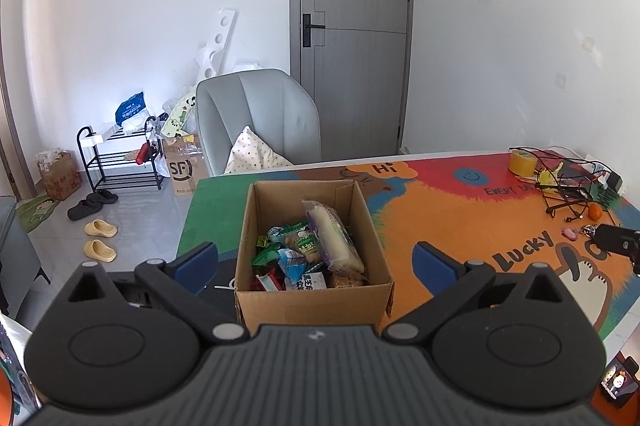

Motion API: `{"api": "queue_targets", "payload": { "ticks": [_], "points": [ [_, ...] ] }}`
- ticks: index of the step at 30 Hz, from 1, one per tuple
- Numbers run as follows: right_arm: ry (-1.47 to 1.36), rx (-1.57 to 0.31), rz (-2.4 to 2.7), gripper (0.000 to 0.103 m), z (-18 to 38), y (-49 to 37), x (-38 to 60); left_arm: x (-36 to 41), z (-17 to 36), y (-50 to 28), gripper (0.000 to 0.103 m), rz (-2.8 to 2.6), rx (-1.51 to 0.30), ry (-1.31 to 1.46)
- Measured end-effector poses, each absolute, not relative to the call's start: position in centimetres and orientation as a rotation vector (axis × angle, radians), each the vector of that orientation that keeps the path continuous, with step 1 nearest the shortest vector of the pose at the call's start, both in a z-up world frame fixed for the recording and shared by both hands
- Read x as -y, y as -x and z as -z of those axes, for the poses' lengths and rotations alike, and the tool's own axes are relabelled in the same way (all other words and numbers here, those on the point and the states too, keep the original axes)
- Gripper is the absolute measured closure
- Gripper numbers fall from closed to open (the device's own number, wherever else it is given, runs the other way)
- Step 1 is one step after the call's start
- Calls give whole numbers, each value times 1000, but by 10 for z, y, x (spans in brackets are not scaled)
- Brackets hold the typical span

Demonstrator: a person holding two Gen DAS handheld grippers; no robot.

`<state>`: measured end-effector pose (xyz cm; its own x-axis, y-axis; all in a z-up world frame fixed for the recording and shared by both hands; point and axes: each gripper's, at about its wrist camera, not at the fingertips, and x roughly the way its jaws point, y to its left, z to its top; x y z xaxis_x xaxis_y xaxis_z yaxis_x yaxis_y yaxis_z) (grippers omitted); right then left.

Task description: Organize snacks

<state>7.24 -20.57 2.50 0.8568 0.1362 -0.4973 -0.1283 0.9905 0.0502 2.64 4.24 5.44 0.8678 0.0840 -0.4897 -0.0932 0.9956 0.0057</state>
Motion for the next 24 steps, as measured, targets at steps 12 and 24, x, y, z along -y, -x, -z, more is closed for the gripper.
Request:
{"api": "queue_targets", "payload": {
  "ticks": [12,24],
  "points": [
    [-13,-532,-140,0,-23,-75,205,-46,-53,-28,0,-91,-521,19],
    [-14,-534,-136,0,-22,-75,204,-46,-52,-29,0,-89,-527,23]
  ]
}}
